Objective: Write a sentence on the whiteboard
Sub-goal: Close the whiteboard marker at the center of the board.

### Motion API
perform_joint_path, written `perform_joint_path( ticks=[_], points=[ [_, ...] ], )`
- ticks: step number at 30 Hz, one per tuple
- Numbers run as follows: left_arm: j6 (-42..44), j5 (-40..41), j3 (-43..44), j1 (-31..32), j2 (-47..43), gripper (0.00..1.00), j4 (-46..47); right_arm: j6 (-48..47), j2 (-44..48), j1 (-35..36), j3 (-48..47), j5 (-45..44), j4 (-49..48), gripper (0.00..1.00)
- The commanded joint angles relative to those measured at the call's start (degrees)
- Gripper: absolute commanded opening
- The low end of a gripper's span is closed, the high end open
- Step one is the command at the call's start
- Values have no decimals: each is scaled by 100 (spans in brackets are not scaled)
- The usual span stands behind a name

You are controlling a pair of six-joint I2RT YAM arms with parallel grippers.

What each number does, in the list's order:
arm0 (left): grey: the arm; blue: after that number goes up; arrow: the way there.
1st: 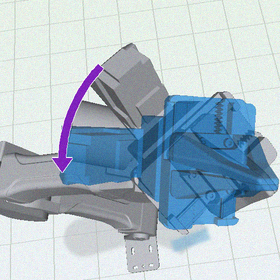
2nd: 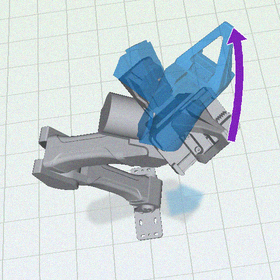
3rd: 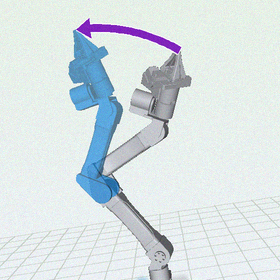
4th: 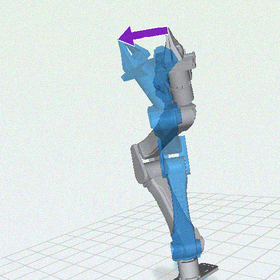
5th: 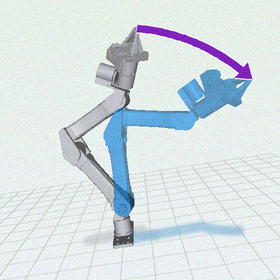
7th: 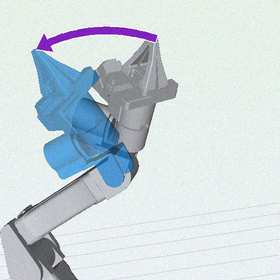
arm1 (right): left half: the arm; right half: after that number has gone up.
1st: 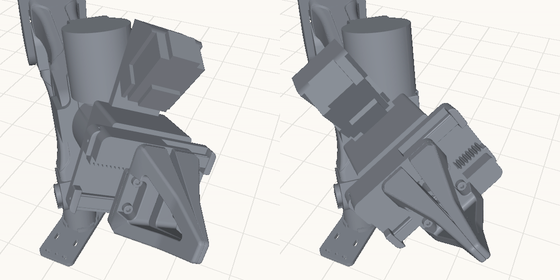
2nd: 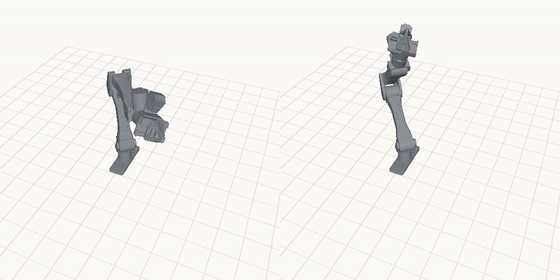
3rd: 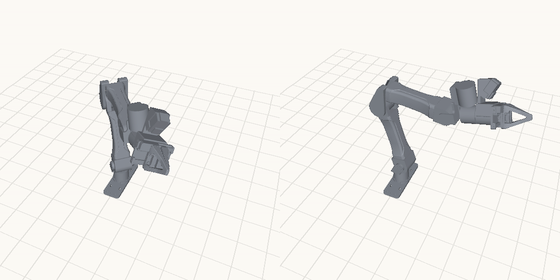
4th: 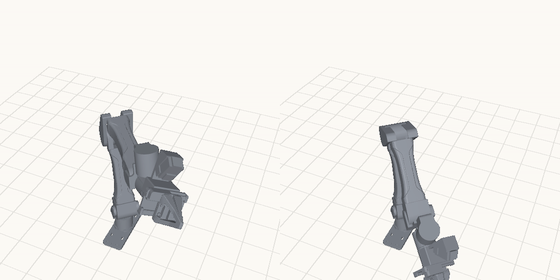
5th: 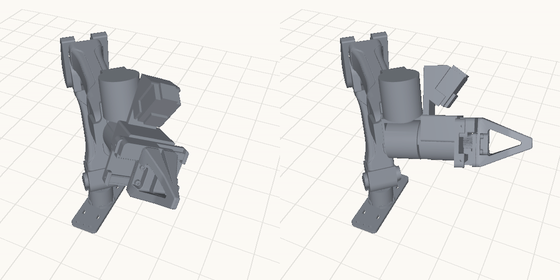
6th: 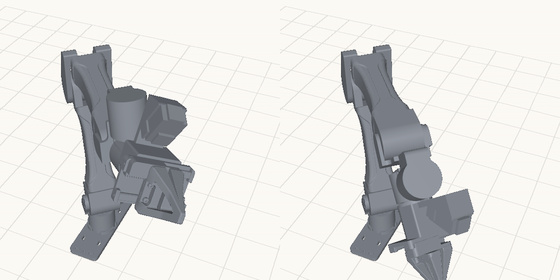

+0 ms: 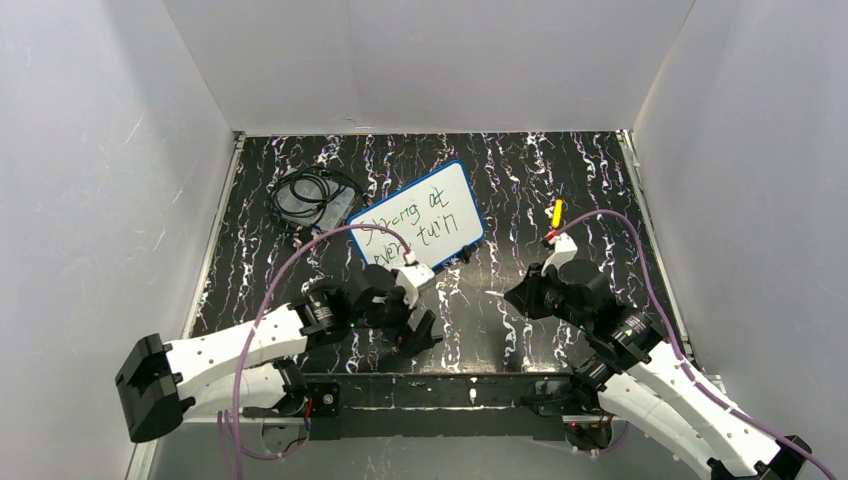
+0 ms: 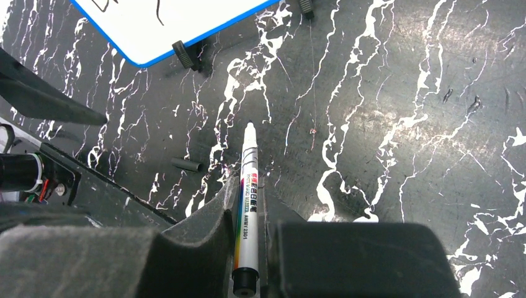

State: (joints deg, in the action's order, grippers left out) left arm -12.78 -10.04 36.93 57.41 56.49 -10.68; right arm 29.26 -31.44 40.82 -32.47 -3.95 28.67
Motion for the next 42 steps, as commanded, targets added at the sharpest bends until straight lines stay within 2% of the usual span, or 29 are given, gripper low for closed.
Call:
perform_joint_path(
  ticks=[1,3,5,12,18,20,25,32,33,35,38,40,42],
  points=[
    [491,-221,-79,503,383,92,493,136,117,-30,-266,-99,69,1],
    [585,230,-148,788,577,90,657,148,145,-30,-275,-115,53,1],
    [648,313,-272,894,788,87,898,144,140,-30,-273,-102,27,1],
    [836,566,-121,952,1667,58,955,126,90,-29,-276,120,-107,1],
    [872,924,-208,957,1891,48,1158,169,147,-29,-169,263,-325,1],
    [823,925,-195,956,2059,42,1257,144,94,-27,-172,353,-370,1],
    [820,1162,-134,957,2350,37,1280,107,67,-26,-172,357,-396,1],
    [803,1315,-112,976,2587,22,1243,87,84,-29,-162,359,-419,1],
    [796,1320,-124,986,2604,20,1231,81,79,-29,-163,357,-411,1],
    [778,1344,-161,1000,2604,9,1203,79,77,-23,-161,351,-393,1],
    [710,1346,-252,1010,2543,6,1198,74,65,-27,-163,498,-351,1],
    [694,1303,-314,1009,2490,0,1252,52,55,-22,-158,545,-321,1],
    [664,1240,-387,1018,2405,0,1310,-3,6,-27,-138,730,-341,1]
  ],
)
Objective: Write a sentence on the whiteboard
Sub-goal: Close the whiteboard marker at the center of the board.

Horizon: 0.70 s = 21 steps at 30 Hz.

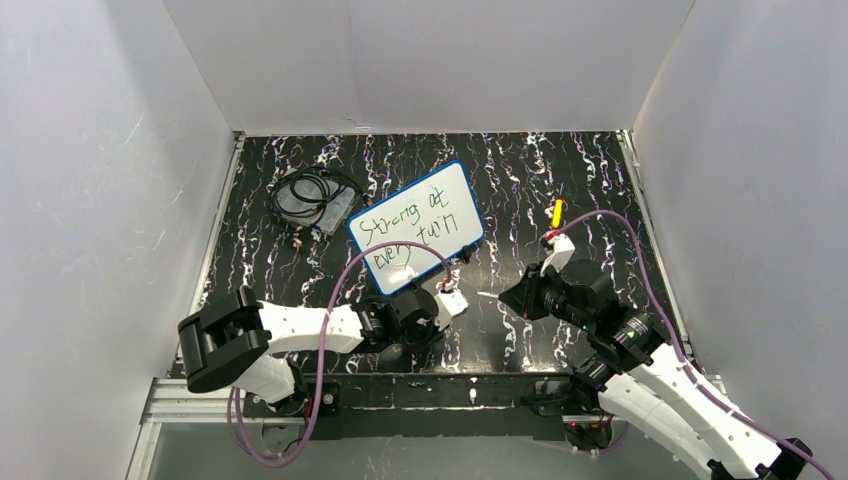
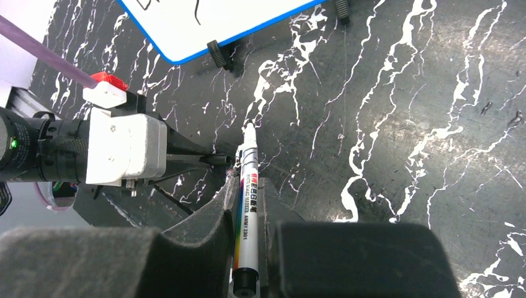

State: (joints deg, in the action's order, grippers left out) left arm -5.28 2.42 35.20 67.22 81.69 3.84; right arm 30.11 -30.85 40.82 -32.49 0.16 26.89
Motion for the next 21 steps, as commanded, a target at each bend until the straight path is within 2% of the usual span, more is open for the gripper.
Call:
perform_joint_path(
  ticks=[1,8,16,21],
  points=[
    [-87,-68,-260,37,-200,0,-101,-112,-99,-27,-123,495,-207,1],
    [-129,-529,-777,37,-1215,0,220,-182,-747,-30,70,1915,-413,1],
    [-487,-945,-1157,34,-2711,0,77,111,-795,-30,243,2974,-936,1],
    [-556,-1155,-1295,35,-3265,0,-88,217,-804,-30,222,3359,-988,1]
  ],
)
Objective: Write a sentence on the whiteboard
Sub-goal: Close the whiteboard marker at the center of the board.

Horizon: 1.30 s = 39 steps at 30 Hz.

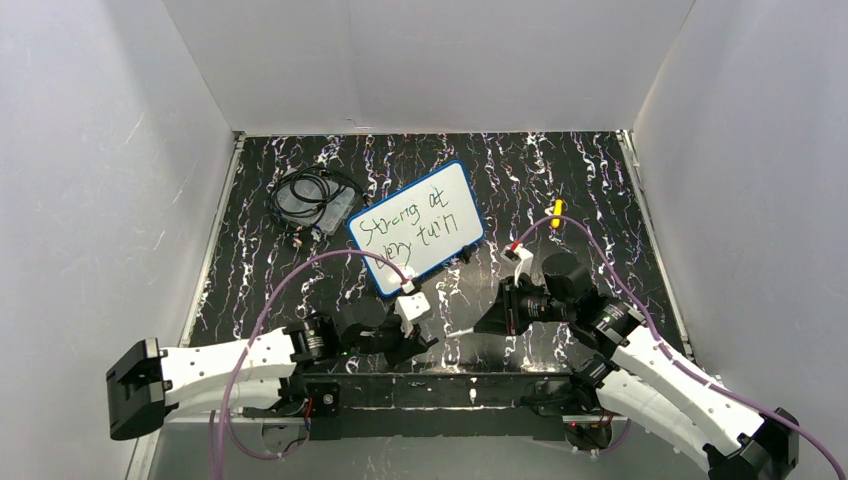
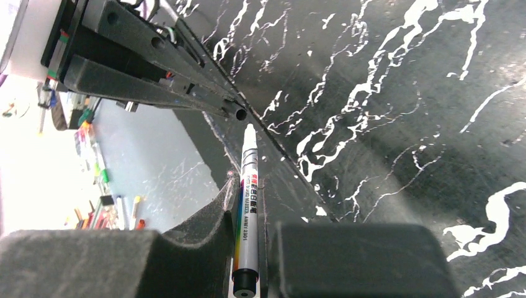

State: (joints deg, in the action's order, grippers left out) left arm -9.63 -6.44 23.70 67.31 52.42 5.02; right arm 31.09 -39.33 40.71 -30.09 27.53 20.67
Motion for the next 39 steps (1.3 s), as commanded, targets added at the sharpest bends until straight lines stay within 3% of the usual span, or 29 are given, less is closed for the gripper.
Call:
perform_joint_path(
  ticks=[1,39],
  points=[
    [-138,-269,-179,20,-417,0,-210,117,40,-19,-31,658,-350,1],
    [-50,-673,-98,28,-769,0,-272,213,-192,-21,38,971,-642,1]
  ],
)
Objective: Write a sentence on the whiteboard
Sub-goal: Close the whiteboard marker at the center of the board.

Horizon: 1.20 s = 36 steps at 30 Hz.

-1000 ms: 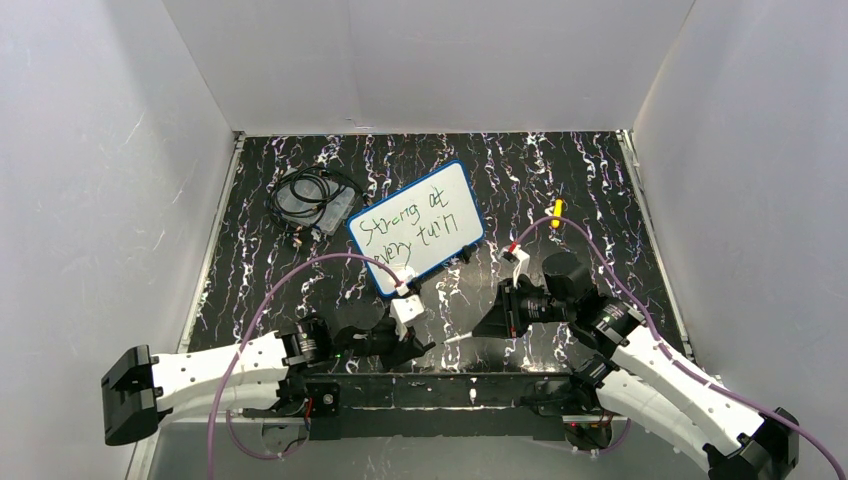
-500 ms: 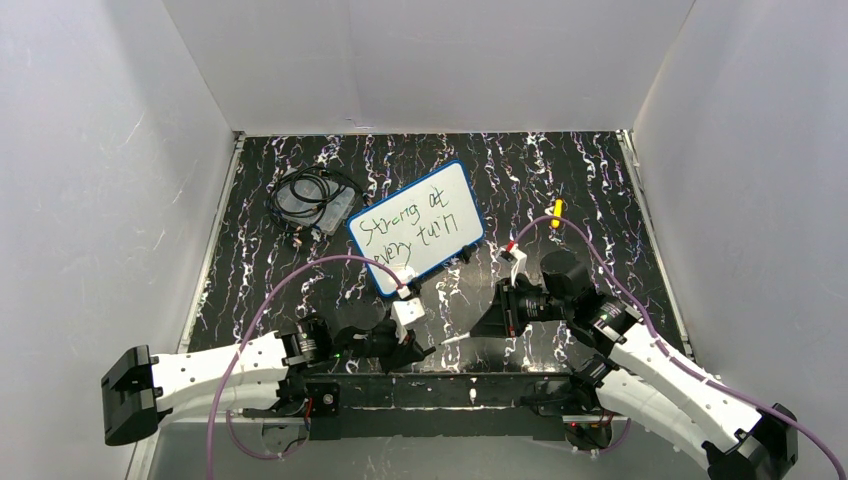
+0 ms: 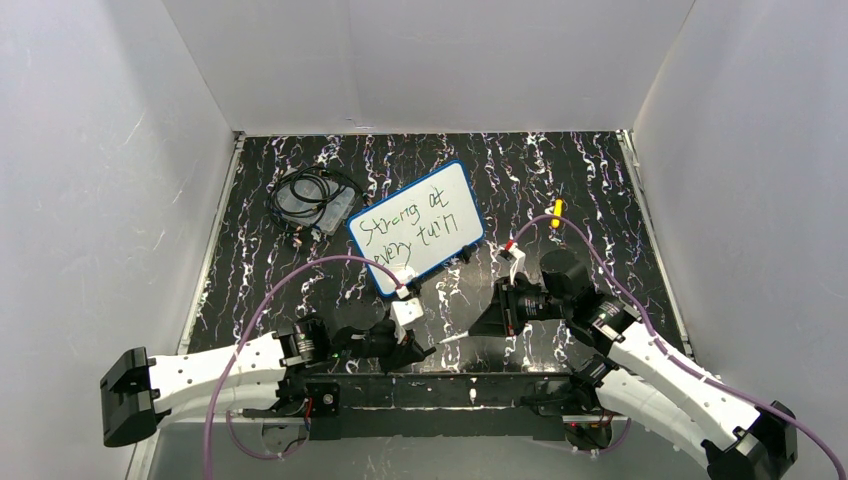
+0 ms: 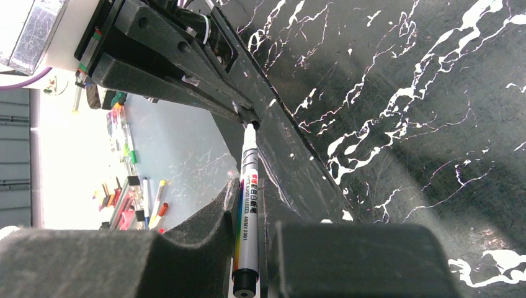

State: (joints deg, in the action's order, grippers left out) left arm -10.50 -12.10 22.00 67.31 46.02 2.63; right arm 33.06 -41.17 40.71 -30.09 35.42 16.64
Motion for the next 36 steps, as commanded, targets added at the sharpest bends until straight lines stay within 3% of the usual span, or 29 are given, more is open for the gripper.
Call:
perform_joint_path(
  ticks=[1,36],
  points=[
    [35,-115,76,28,-124,0,-34,16,-10,-19,38,184,-248,1],
    [13,-112,85,28,-202,0,-16,51,-132,-20,135,379,-433,1]
  ],
)
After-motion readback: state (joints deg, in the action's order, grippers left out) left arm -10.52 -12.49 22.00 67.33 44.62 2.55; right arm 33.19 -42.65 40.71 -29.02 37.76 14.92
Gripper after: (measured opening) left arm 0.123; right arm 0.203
